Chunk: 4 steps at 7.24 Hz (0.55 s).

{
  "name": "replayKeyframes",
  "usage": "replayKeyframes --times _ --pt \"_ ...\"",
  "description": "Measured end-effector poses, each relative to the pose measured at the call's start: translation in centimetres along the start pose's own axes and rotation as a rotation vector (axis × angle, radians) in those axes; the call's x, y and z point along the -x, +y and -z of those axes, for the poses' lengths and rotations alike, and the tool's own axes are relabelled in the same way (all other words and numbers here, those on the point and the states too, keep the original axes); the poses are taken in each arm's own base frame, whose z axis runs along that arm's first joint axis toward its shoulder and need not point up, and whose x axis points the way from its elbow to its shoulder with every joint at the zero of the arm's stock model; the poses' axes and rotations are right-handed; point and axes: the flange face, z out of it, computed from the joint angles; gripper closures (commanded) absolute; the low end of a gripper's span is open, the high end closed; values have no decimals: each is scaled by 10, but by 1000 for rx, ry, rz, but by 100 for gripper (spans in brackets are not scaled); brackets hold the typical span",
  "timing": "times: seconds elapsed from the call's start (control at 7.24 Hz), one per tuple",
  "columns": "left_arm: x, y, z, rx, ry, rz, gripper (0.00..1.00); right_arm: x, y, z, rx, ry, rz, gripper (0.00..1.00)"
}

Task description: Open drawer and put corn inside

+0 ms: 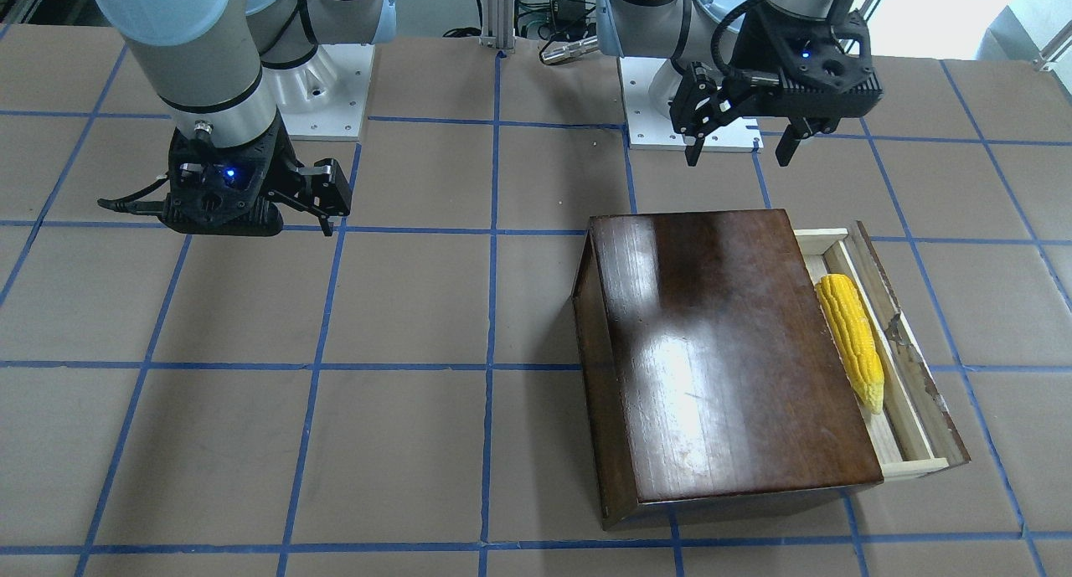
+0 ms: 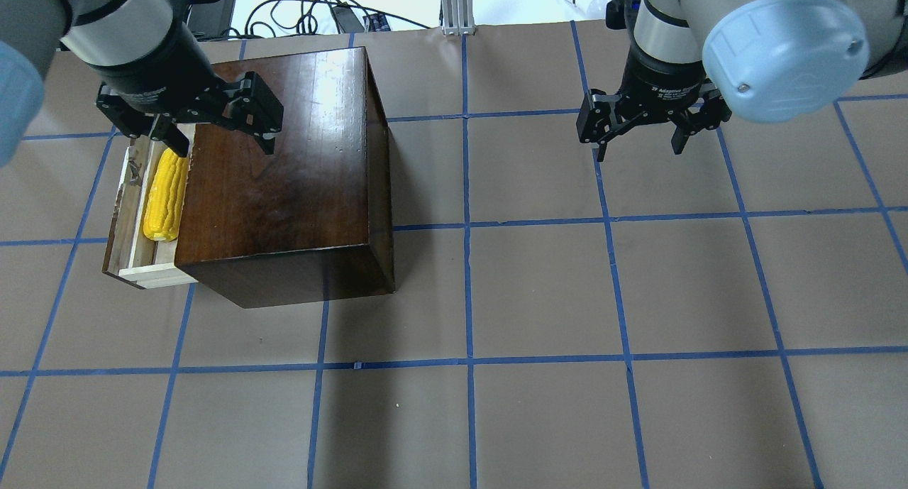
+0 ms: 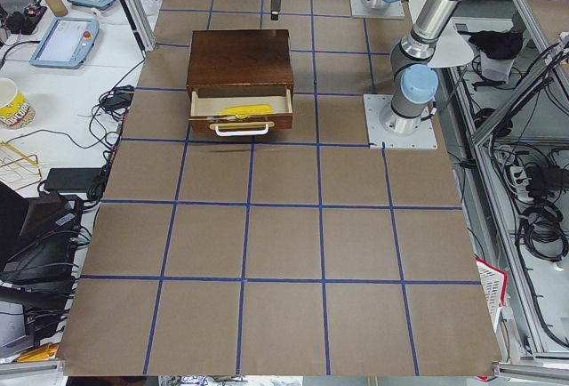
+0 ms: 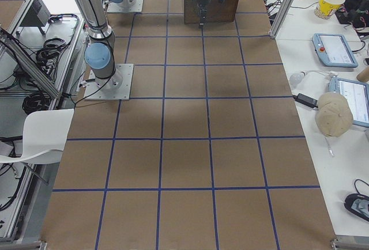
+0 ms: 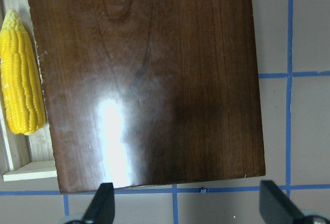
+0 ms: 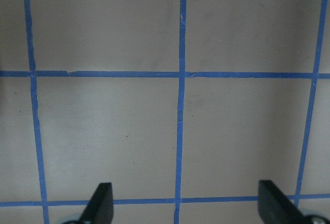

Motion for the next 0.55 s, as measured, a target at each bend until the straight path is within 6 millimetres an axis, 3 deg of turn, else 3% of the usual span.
replayKeyframes --times 0.55 --pt "11 -1 -3 1 28 20 0 0 0 0 1 1 0 0"
